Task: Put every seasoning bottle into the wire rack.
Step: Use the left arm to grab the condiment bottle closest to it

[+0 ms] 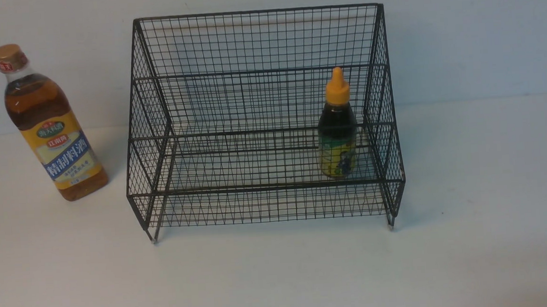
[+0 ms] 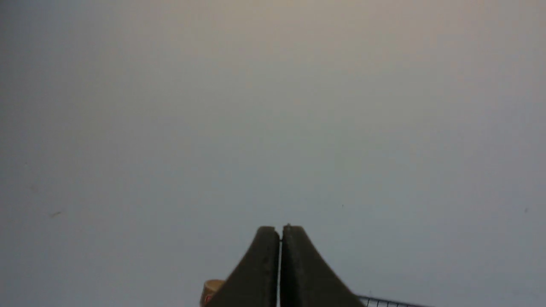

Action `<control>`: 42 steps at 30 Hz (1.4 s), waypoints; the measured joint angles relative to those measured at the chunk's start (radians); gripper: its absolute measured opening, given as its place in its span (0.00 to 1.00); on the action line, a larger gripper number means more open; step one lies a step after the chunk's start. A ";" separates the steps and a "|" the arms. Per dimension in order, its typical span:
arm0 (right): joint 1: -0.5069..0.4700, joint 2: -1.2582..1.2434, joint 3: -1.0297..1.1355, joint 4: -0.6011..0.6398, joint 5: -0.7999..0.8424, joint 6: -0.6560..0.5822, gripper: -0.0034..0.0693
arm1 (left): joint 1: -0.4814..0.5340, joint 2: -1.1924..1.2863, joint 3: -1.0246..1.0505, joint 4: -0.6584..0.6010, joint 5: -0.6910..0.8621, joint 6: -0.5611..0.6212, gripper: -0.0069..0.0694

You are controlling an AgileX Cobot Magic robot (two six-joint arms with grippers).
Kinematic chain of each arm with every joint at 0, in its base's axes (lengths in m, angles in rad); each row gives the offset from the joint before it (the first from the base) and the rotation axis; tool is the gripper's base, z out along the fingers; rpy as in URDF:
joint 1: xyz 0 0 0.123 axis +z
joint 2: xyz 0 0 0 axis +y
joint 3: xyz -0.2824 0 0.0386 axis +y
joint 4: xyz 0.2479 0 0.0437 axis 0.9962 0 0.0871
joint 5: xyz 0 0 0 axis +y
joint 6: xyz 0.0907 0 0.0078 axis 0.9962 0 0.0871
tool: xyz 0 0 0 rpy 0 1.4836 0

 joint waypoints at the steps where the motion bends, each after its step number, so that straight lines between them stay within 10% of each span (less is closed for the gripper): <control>1: 0.000 0.000 0.000 0.000 0.000 0.000 0.03 | 0.000 0.041 -0.022 0.024 0.009 -0.001 0.08; 21: 0.000 0.000 0.000 0.004 0.000 0.000 0.03 | 0.000 0.775 -0.267 0.207 -0.184 -0.001 0.19; 35: 0.000 0.000 0.000 0.005 0.000 -0.015 0.03 | 0.002 0.998 -0.337 -0.091 -0.423 0.119 0.81; 42: 0.000 0.000 0.000 0.005 0.000 -0.015 0.03 | 0.003 1.096 -0.453 -0.121 -0.424 0.223 0.86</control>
